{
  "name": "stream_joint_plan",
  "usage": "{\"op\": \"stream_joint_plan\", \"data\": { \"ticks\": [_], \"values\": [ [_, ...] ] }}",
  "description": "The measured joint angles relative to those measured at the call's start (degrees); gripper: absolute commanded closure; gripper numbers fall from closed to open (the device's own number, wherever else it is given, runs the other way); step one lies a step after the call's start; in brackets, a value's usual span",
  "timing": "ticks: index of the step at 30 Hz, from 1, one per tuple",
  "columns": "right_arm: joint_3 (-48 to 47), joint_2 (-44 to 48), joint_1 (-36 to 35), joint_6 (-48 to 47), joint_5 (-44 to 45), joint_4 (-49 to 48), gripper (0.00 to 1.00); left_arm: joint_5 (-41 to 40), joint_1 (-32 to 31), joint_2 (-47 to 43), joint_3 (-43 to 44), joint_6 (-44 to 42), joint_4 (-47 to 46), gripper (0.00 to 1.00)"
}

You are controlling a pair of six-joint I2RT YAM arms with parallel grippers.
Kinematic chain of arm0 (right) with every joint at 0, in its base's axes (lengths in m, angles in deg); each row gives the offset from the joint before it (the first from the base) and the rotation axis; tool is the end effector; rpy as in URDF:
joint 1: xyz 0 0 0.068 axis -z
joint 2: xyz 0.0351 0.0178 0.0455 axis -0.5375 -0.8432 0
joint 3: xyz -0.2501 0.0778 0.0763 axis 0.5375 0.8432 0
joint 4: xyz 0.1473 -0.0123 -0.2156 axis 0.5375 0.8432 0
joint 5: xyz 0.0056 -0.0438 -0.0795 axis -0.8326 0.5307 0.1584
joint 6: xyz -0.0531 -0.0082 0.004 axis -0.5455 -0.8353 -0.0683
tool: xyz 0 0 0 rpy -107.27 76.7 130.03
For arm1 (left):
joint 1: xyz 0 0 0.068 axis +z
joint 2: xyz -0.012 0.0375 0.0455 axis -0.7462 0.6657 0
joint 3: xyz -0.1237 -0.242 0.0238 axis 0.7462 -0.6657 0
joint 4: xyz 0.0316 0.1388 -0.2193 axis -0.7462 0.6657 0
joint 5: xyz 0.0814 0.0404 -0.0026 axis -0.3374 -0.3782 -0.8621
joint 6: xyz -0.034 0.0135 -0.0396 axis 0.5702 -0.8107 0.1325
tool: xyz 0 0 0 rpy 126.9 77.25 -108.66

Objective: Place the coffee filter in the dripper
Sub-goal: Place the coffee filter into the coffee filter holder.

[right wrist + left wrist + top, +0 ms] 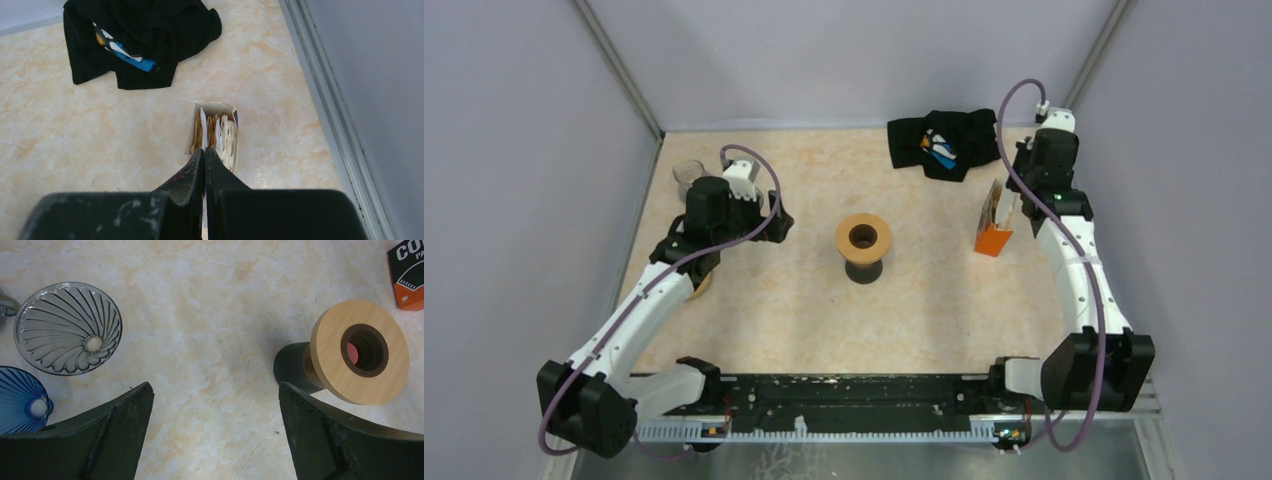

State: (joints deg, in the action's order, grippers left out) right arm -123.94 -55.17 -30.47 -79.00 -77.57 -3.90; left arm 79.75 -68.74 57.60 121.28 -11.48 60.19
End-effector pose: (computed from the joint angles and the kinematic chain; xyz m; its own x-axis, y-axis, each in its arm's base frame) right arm 0.2840 -0.0155 0.3598 -0.4198 0.1427 -0.8963 0.2229 0.9735 0.0506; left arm 0.2319 -0.0897 0.3131 -0.4781 0.0335 -0.8777 0.3581 0.9199 -0.1599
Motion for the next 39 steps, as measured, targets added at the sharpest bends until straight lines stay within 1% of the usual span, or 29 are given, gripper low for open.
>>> {"op": "stream_joint_plan", "data": {
  "ticks": [9, 14, 16, 20, 26, 35, 39],
  "values": [
    [1.16, -2.38, -1.29, -1.73, 0.46, -0.42, 1.0, 0.0, 0.0, -0.13, -0.31, 0.0, -0.11, 0.01],
    [1.22, -2.89, -1.29, -1.9, 0.7, -0.35, 0.95, 0.0, 0.0, -0.13, -0.5, 0.0, -0.2, 0.01],
    [1.22, -2.89, -1.29, -1.86, 0.74, -0.35, 0.89, -0.02, 0.0, -0.13, -0.5, 0.0, -0.22, 0.01],
    [1.22, -2.89, -1.29, -1.73, 0.72, -0.33, 0.82, -0.02, 0.0, -0.13, -0.5, 0.0, -0.24, 0.01],
    [1.22, -2.27, -1.29, -1.33, 0.68, -0.2, 0.76, 0.0, 0.0, -0.13, -0.5, 0.02, -0.24, 0.01],
    [1.22, 0.17, -1.29, -0.76, 0.7, 0.02, 0.54, 0.0, 0.0, -0.13, -0.5, 0.04, -0.24, 0.01],
    [1.22, 1.6, -1.29, -0.59, 0.9, 0.7, 0.46, -0.04, 0.02, -0.13, -0.5, 0.26, -0.24, 0.01]
  ]
}}
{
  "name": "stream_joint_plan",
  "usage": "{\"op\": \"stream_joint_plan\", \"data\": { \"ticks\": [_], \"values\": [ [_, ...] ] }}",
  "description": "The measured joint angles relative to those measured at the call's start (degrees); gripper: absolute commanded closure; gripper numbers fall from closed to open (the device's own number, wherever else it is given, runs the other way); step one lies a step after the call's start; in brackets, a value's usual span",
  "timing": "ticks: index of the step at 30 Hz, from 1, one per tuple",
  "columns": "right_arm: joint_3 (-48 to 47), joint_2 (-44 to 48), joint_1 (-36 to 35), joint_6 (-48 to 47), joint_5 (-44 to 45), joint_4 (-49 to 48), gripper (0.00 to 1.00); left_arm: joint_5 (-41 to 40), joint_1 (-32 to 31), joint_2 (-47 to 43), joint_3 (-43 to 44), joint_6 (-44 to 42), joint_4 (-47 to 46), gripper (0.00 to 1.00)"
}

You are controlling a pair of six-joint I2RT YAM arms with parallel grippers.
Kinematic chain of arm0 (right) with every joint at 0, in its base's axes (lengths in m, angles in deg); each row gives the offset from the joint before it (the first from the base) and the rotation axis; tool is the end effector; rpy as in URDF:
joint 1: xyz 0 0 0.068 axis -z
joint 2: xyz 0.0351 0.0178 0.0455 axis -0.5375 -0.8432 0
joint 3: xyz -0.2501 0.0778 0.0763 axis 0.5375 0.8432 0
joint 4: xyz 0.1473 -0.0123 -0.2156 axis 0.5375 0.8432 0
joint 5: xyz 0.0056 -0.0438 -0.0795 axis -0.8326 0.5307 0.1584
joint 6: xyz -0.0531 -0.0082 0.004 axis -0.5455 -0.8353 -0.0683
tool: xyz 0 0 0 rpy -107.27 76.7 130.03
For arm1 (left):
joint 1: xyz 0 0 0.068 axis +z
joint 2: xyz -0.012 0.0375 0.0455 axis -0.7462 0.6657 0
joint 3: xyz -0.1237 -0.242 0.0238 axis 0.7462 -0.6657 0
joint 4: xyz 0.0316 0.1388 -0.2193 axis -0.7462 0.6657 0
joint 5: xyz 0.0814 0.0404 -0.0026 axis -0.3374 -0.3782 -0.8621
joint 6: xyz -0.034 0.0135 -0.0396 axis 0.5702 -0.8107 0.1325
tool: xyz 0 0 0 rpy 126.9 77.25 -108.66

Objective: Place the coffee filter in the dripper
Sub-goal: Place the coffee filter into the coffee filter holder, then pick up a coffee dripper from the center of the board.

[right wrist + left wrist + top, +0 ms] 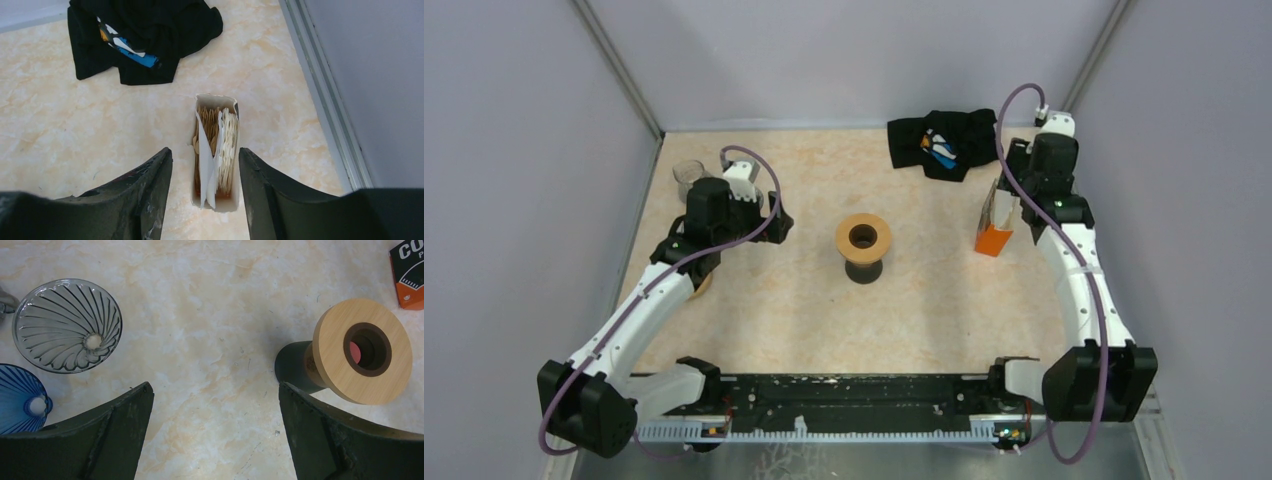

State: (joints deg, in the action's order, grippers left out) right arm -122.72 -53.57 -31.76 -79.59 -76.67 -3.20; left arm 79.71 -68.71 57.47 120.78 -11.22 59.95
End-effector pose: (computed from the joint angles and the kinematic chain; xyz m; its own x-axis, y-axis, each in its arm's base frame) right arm 0.2767 -0.0095 0.3585 -0.4283 0.1229 -0.8952 0.2105 0.9770 0.0334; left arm 0.2314 -0.0893 0.3110 -0.4815 0.0297 -0.8760 0.3545 0.9206 -0.1636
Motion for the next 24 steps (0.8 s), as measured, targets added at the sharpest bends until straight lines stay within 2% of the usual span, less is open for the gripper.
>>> {"op": "stream_joint_plan", "data": {
  "ticks": [11, 24],
  "values": [
    [3.19, 11.87, 0.0, 3.41, -3.28, 1.46, 0.31, -4.02, 2.93, 1.92, 0.0, 4.33, 0.07, 0.01],
    [15.43, 26.51, 0.0, 8.94, -12.35, -2.43, 0.23, -6.43, 14.03, 7.78, 0.0, 13.14, 0.74, 0.01]
  ]
}}
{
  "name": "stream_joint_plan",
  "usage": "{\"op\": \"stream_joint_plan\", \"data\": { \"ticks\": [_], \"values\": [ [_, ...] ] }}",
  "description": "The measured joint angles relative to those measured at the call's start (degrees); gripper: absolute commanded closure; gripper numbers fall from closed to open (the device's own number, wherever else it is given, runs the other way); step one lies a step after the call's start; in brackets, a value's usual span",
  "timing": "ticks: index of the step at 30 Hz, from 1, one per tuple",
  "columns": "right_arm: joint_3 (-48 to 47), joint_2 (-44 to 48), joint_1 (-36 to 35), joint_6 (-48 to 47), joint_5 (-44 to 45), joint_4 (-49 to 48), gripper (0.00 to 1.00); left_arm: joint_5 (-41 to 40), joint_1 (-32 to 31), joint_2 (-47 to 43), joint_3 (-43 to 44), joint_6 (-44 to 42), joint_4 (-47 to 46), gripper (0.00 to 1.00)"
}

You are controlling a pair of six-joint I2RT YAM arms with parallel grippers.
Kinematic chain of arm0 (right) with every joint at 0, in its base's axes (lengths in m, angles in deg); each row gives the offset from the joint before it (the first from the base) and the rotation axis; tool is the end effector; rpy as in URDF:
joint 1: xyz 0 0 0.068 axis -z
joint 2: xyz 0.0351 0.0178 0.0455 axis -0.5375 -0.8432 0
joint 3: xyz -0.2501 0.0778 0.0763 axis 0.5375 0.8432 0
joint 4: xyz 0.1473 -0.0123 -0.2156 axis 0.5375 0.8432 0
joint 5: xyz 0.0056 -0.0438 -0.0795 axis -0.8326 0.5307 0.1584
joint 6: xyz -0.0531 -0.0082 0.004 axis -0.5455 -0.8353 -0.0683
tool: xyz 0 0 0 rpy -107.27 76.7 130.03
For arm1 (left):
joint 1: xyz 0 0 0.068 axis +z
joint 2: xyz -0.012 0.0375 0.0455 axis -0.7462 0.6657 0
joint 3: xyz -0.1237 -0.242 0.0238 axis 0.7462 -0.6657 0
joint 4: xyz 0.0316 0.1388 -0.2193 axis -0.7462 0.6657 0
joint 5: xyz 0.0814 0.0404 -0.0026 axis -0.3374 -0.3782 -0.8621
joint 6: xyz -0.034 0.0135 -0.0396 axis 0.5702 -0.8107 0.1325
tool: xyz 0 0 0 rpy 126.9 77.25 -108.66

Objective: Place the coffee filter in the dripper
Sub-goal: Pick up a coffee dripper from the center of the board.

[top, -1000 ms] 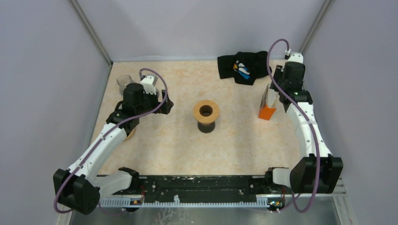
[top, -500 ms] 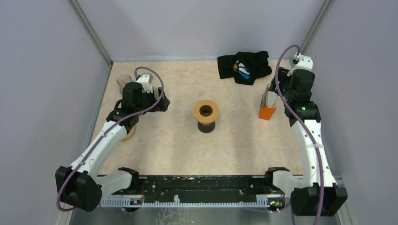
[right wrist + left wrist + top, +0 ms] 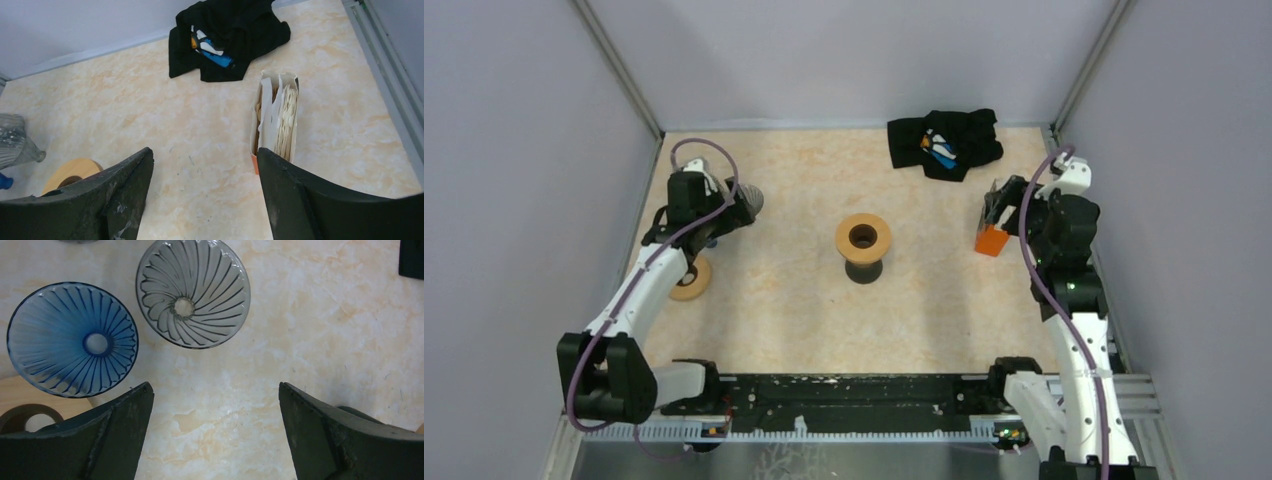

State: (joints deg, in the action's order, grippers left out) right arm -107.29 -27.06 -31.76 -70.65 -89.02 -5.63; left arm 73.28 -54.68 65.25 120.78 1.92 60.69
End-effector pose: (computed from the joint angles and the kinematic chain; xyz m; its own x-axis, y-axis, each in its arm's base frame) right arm 0.1710 -0.0005 0.3637 -0.2309 0.2744 -0.9335 0.0260 0.9608 0.2760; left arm 0.2704 -0.0293 0.2770 -0.5718 -0.3001 -0.7635 -0.1261 0.9518 -0.2796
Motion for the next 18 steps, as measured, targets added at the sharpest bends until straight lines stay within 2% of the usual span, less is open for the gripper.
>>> {"op": "stream_joint_plan", "data": {
  "ticks": [7, 18],
  "values": [
    [2.64, 3.45, -3.61, 0.31, -0.11, -2.14, 0.2, -0.09, 4.31, 1.6, 0.72, 3.65, 0.59, 0.03],
    [9.31, 12.81, -9.07, -2.49, 5.27, -5.64, 0.16, 1.49, 10.19, 15.26, 14.93, -0.83, 1.64, 0.2]
  ]
}}
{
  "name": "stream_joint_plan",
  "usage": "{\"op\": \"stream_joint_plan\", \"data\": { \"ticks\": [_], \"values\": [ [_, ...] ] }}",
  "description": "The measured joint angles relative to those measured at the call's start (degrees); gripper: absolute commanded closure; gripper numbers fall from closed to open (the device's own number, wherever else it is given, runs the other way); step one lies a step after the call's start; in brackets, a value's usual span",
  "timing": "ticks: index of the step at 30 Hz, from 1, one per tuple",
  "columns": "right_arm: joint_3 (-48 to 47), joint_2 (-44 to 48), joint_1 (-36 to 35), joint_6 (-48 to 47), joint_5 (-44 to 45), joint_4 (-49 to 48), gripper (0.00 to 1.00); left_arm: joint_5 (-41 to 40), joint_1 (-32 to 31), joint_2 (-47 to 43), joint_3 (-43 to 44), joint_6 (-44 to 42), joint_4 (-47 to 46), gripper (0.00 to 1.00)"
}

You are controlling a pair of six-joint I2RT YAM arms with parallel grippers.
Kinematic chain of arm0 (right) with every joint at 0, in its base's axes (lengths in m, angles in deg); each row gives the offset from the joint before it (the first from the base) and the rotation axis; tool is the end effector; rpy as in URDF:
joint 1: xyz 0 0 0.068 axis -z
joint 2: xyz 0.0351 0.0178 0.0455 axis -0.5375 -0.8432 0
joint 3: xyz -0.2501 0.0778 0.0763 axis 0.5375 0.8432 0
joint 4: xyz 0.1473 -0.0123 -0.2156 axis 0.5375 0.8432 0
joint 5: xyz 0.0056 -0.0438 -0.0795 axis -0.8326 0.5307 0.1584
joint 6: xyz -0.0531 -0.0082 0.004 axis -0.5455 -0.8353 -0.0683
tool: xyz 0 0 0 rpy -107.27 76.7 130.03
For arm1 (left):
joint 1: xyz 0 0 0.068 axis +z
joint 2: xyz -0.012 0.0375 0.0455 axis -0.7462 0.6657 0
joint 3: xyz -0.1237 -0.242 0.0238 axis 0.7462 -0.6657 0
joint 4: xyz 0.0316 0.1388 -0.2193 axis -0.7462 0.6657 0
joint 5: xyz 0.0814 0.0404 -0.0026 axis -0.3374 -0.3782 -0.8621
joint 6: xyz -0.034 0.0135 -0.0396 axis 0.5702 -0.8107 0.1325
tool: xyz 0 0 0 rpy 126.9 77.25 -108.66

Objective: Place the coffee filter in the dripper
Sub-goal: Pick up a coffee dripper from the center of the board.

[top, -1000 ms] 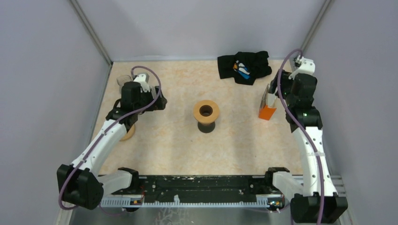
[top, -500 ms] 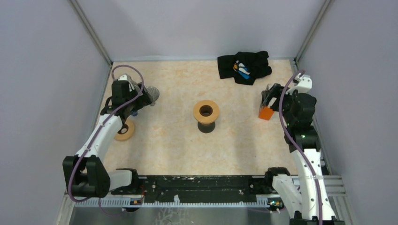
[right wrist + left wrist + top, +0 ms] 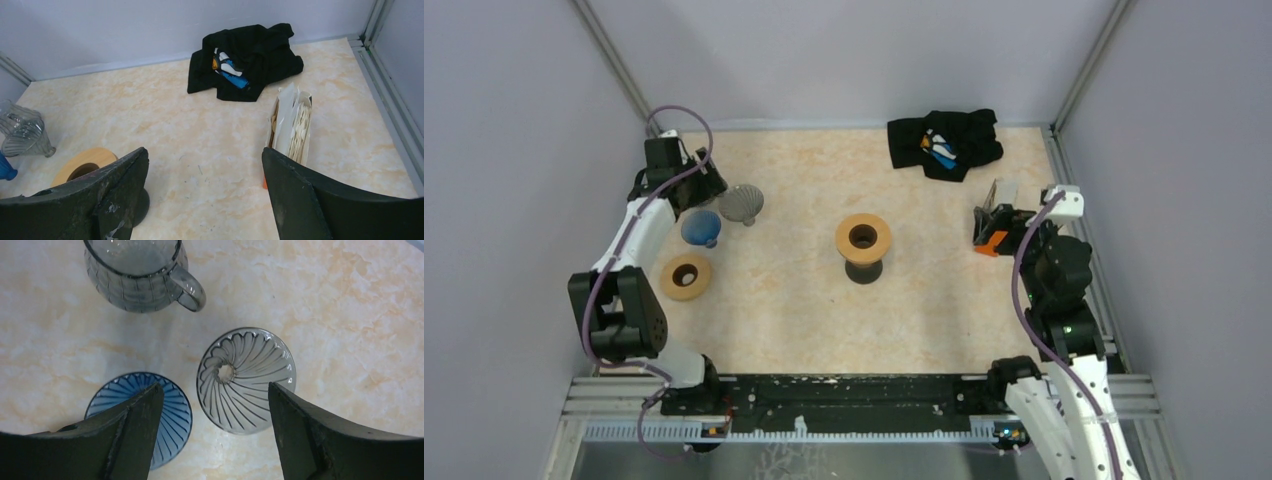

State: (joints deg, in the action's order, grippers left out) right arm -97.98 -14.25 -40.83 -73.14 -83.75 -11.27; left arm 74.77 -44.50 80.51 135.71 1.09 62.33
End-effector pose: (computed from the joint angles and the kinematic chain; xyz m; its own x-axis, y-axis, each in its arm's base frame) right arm 0.1306 0.0176 0.3483 -0.0933 0.2182 -0.9714 -0.0862 0.9703 0.2262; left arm 0.3374 0.0224 0.2871 -0.5472 -0.3854 -0.7430 -0.2747 0.9212 -0.2755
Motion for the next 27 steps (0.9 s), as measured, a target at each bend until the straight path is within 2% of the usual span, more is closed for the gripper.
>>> {"op": "stream_joint_plan", "data": {
  "ticks": [6, 13, 22, 27],
  "values": [
    [1.29, 1.44, -1.29, -1.31, 1.84, -2.1, 0.16, 3.78, 1.11, 9.94, 7.74, -6.23, 2.78, 0.36],
    [1.92, 1.46, -1.81, -2.27, 2.82, -2.54, 0.16, 6.14, 1.11, 17.09, 12.57, -10.97, 6.32, 0.48],
    [2.51, 1.55, -1.92, -2.8, 3.3, -3.37, 0.16, 7.82, 1.11, 21.68, 15.15, -13.05, 9.07, 0.65],
    [2.54, 1.55, -2.03, -2.82, 3.61, -3.37, 0.16, 10.95, 1.11, 21.99, 15.15, -13.79, 10.36, 0.83]
  ]
}}
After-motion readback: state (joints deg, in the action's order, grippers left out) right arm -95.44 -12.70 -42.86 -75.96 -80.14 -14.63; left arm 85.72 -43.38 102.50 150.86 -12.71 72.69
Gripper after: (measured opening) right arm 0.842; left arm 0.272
